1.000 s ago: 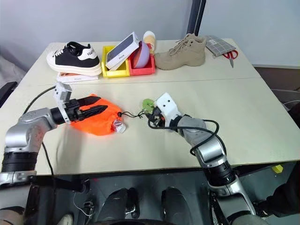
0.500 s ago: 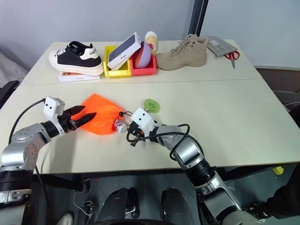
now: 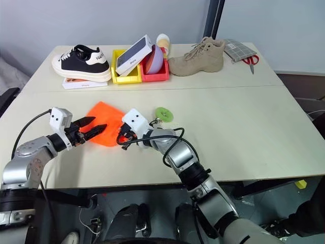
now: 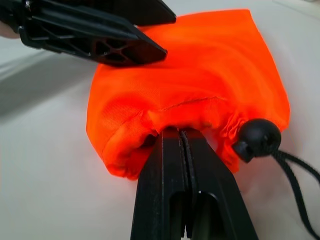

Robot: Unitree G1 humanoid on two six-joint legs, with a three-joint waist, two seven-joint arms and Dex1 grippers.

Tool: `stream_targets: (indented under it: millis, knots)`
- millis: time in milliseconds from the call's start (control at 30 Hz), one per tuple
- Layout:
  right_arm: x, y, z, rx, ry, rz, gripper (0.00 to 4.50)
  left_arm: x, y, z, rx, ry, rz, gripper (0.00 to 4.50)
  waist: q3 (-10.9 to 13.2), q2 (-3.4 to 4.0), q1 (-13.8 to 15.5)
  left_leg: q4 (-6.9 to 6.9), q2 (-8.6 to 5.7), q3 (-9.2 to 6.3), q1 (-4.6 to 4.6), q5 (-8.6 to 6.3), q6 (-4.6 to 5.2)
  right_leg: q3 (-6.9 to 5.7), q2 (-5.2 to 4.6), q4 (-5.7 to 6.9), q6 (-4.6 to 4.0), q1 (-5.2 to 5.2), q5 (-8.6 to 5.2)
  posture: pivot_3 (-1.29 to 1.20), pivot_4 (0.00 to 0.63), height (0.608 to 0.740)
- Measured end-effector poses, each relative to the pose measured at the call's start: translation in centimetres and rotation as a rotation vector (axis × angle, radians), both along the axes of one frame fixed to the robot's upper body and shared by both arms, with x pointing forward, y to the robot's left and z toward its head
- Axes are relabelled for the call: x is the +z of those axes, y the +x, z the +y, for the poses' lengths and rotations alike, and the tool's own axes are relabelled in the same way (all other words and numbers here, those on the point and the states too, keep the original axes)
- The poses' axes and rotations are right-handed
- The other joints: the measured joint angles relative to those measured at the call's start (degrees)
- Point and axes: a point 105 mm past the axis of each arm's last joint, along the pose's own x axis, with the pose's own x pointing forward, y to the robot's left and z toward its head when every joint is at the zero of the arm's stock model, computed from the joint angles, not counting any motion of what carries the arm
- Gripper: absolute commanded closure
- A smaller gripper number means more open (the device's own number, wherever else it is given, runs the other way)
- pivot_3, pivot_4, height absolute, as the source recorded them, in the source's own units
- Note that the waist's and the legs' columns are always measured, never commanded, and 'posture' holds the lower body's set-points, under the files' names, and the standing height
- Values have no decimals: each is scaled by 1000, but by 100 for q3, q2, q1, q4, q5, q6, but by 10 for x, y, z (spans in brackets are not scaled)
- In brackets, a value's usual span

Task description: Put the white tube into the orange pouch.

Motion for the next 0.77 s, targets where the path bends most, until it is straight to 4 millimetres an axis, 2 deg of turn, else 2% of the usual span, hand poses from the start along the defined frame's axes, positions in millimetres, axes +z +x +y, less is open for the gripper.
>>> stream_targets:
  millis: [100, 200, 400, 600, 667, 767]
  knots:
    - [-4, 0, -11, -19, -16, -10, 4476, 2, -1, 1, 17, 6, -17, 947, 0, 0, -2, -1, 0, 0, 0, 0, -4, 1, -2, 0, 0, 0, 0, 0, 150, 740]
    - [-12, -3, -38, -60, -38, -4, 4476, 5, -7, 11, 70, 16, -34, 947, 0, 0, -7, -3, 0, 0, -1, -2, -3, 3, -4, -3, -1, -1, -1, 0, 150, 740]
    - [-14, -21, -115, -147, -15, -23, 4476, 0, -37, 50, 251, 3, -17, 947, 0, -2, 0, -18, 0, -3, 2, -13, 12, 3, -6, -20, -19, -1, -10, 0, 150, 740]
    - [-7, -22, -172, -282, 23, -59, 4476, -26, -57, 59, 340, -9, 58, 947, 1, -3, 3, -24, 0, -6, 7, -14, 11, 3, -6, -42, -46, -3, -23, 0, 150, 740]
    - [-2, -20, -181, -305, 37, -72, 4476, -29, -59, 61, 356, -9, 69, 947, 1, -3, 3, -35, 0, -8, 10, -14, 11, 2, -6, -56, -49, -6, -21, 0, 150, 740]
    - [2, -20, -182, -300, 64, -87, 4476, -27, -58, 60, 352, -8, 55, 947, 1, -3, 3, -56, -2, -6, 10, -13, 10, 2, -6, -82, -52, -3, -19, 0, 150, 740]
